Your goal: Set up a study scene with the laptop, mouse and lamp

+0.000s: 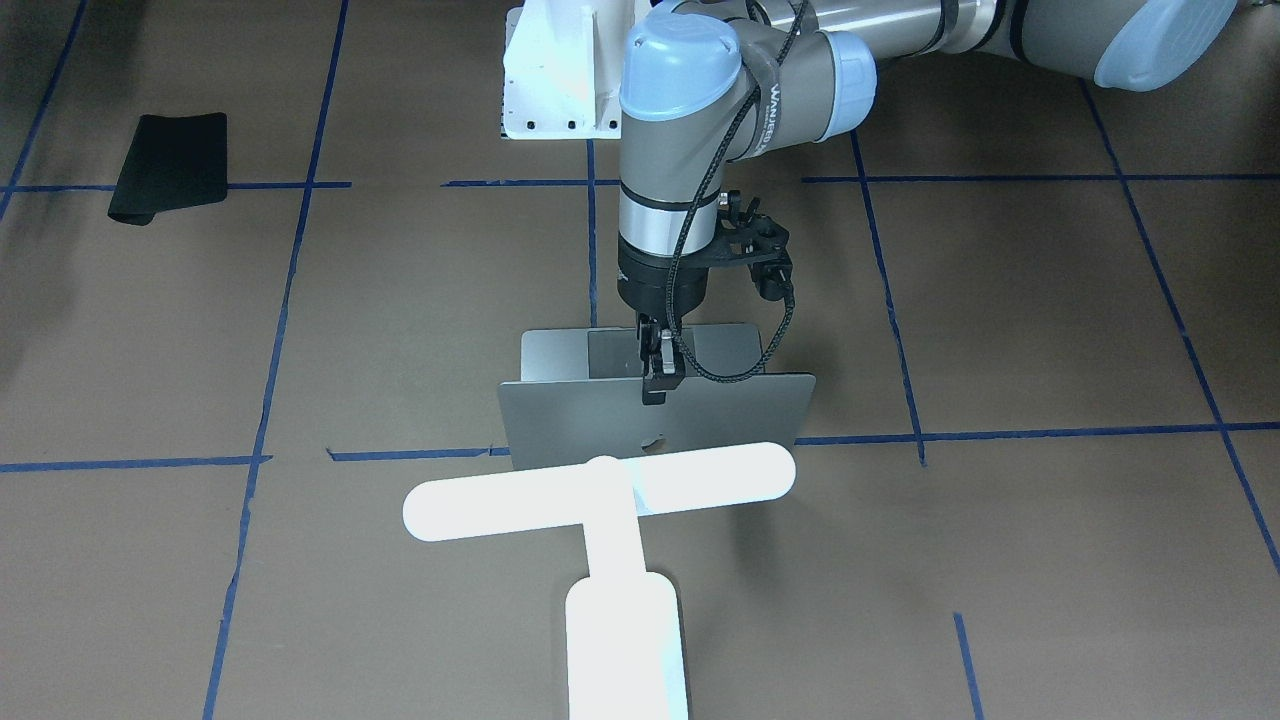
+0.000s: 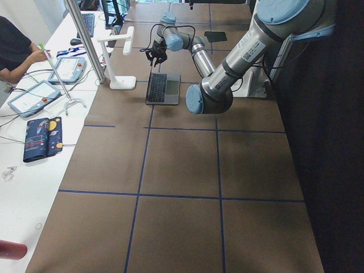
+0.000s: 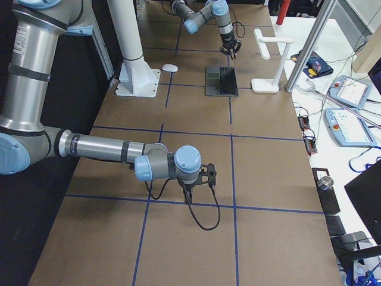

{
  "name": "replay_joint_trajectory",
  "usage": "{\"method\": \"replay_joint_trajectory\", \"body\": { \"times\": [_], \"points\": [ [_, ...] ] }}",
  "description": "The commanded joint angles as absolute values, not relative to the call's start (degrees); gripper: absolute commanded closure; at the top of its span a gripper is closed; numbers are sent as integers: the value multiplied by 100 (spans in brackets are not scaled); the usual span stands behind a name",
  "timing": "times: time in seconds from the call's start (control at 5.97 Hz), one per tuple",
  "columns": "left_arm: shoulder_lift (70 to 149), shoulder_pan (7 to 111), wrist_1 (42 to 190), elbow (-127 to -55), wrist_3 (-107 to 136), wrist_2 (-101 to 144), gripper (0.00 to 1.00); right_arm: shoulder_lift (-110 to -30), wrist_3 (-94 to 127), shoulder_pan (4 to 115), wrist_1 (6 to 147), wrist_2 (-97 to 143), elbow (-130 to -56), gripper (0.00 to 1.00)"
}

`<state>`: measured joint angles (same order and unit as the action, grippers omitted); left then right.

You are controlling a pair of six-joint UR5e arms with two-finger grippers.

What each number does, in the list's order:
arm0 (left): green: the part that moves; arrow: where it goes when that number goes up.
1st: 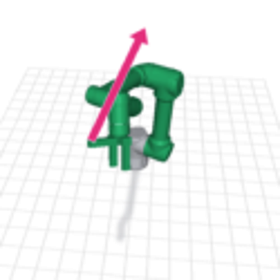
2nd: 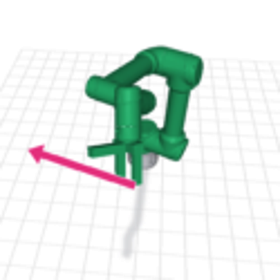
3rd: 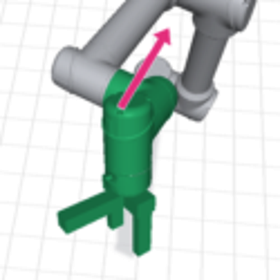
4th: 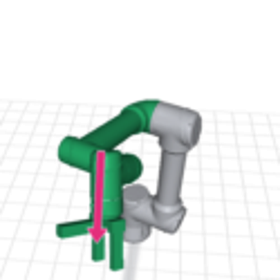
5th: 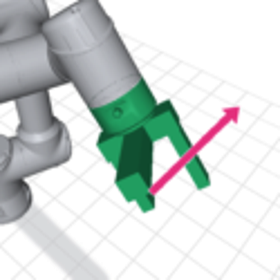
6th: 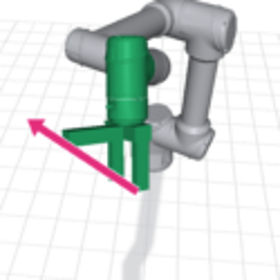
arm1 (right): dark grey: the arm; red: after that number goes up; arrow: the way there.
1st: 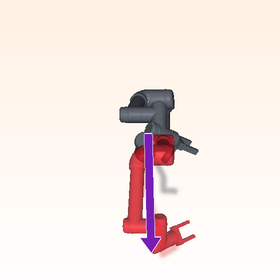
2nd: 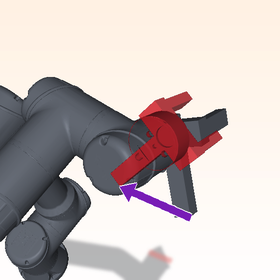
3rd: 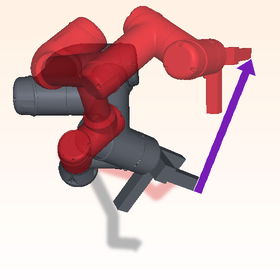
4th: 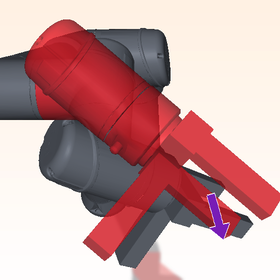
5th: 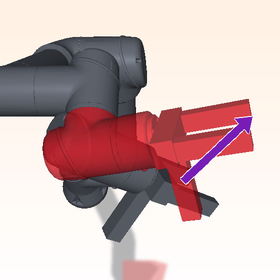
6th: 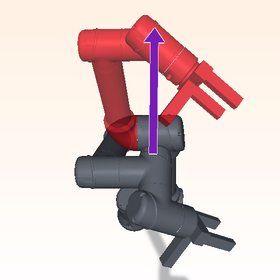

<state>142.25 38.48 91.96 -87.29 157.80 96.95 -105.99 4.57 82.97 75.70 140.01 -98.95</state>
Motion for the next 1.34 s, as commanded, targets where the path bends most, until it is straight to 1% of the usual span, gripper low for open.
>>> {"method": "replay_joint_trajectory", "body": {
  "times": [0.0,0.17,0.33,0.5,0.67,0.84,1.0,1.17],
  "points": [
    [14230,3876,9280,-8763,15567,9694,27,-10600,457,8297,7576,14001,-9888,0],
    [14238,3937,9290,-8876,15278,9720,19,-10591,492,8288,7576,14018,-9888,0],
    [14177,3946,9229,-9286,14980,9799,19,-10591,1058,8175,7533,14288,-9957,0],
    [13759,3946,9115,-9951,14803,10009,18,-10582,1298,7739,7158,14274,-10219,0],
    [13398,3946,9123,-10419,14775,10080,18,-10695,2014,7560,6510,14273,-10230,0],
    [13142,3938,9114,-10737,14252,10377,13,-10792,3518,6941,5808,14021,-10213,0],
    [12774,3911,9114,-11080,13873,10519,0,-11254,4542,6395,4522,13592,-10204,0],
    [12396,3868,9132,-11483,13565,10529,0,-11642,5536,5859,3569,13179,-10204,0]
  ]
}}
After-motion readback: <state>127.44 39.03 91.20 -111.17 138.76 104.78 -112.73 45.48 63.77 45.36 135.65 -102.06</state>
